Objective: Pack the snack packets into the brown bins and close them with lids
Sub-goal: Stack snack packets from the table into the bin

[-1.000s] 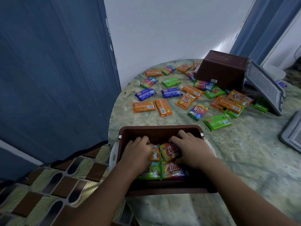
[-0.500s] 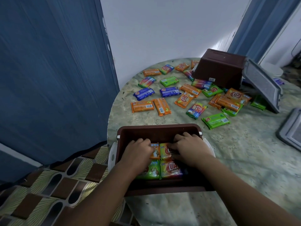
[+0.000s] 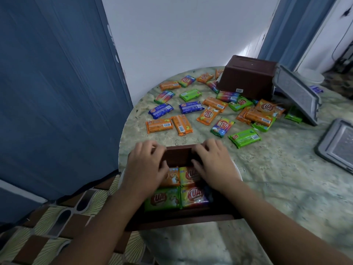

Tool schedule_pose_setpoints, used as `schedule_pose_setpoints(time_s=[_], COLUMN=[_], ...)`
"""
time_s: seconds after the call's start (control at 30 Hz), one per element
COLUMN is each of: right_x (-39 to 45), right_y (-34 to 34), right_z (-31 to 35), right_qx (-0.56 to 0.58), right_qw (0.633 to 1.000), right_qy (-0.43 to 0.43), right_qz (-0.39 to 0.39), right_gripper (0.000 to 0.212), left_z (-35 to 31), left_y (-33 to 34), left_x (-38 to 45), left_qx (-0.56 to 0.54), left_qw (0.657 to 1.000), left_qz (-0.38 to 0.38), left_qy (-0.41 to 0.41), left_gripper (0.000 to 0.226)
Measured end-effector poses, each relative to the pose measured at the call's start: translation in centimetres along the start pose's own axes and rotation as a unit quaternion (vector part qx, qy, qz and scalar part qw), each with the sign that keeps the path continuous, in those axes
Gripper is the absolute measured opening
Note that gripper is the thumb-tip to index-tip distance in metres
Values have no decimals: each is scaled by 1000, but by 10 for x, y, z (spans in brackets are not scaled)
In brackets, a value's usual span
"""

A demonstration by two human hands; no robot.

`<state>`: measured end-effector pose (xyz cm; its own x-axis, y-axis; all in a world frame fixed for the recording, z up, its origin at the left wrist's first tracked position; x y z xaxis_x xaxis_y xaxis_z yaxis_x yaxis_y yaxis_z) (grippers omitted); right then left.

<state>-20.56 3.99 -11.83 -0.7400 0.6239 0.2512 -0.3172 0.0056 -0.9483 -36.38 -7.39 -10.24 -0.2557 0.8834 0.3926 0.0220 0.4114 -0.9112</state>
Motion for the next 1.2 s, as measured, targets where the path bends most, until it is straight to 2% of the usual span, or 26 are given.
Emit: schedule_pose_setpoints(time_s=[0.07, 0.1, 0.17, 0.23, 0.37, 0.5, 0.8, 1.03, 1.2], right_x=[3, 5, 10, 16, 26, 30, 66, 104, 111], right_y=[-5, -3, 7, 15, 16, 18, 24, 34, 38], right_z=[-7, -11, -18, -23, -24, -24, -27, -18, -16], right_qx=[-2, -3, -4, -1, 9, -1, -4, -18, -18], right_qw=[999, 999, 997, 990, 987, 985, 977, 968, 963], right_qy=[23, 35, 57, 68, 84, 100, 163, 216, 244], right_qz=[-37, -20, 60, 127, 139, 139, 133, 124, 113], right_gripper=[43, 49, 61, 62, 43, 35, 36, 36, 35], left_z=[16, 24, 35, 39, 39, 44, 73, 108, 114], left_y=[8, 16, 33, 43, 45, 48, 68, 81, 87], left_x=[9, 12, 15, 17, 20, 30, 86, 129, 144], left_qx=[49, 55, 58, 69, 70, 59, 21, 2, 2], left_qw=[997, 994, 985, 978, 982, 982, 982, 981, 981], left_qz=[44, 79, 144, 173, 157, 167, 189, 190, 184], left_qy=[-30, -44, -73, -89, -77, -58, -9, 31, 56], left_gripper=[49, 53, 53, 48, 40, 34, 31, 43, 42])
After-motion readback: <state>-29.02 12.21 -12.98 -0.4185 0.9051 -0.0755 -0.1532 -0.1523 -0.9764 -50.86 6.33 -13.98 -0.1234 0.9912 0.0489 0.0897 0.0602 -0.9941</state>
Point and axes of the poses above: each hand's wrist, its own x-axis towards the middle knuckle, its own y-axis out of the palm, z = x × y, the point moved 7 cm from there along x, towards the middle knuckle, and after that the axes turned 2 degrees about x, right-handed, at the moved point
